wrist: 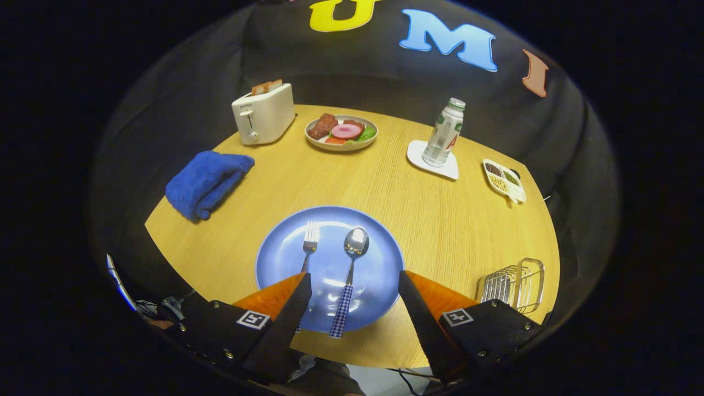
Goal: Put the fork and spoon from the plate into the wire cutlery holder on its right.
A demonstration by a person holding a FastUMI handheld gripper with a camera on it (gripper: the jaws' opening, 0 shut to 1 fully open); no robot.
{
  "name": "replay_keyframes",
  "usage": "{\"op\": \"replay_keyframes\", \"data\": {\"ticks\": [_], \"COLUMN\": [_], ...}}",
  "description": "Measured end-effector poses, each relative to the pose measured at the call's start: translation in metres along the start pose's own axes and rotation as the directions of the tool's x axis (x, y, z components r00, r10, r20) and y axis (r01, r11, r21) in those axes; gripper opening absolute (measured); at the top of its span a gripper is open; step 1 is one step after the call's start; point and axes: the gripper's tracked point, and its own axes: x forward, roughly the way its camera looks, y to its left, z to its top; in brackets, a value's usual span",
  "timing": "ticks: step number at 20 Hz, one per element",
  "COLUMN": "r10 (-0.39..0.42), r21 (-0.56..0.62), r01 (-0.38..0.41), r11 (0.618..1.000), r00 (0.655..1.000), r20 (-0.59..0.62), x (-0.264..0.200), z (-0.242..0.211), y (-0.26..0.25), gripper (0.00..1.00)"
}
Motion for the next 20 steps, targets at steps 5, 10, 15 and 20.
{"op": "replay_keyframes", "data": {"ticks": [5,10,15,20], "r10": [-0.006,-0.02,-0.026,-0.001], "r21": [-0.014,-0.005,-0.034,0.0], "r01": [0.005,0.019,0.017,0.002], "r11": [1.0,1.0,0.999,1.0], "r00": [0.993,0.978,0.96,0.916], "r20": [-0.121,-0.207,-0.278,-0.401], "x": [0.012,0.022,0.028,0.03], "z": [-0.024,-0.038,-0.043,-0.057], "y": [0.001,0.001,0.005,0.013], "gripper": [0.95,0.91,0.75,0.44]}}
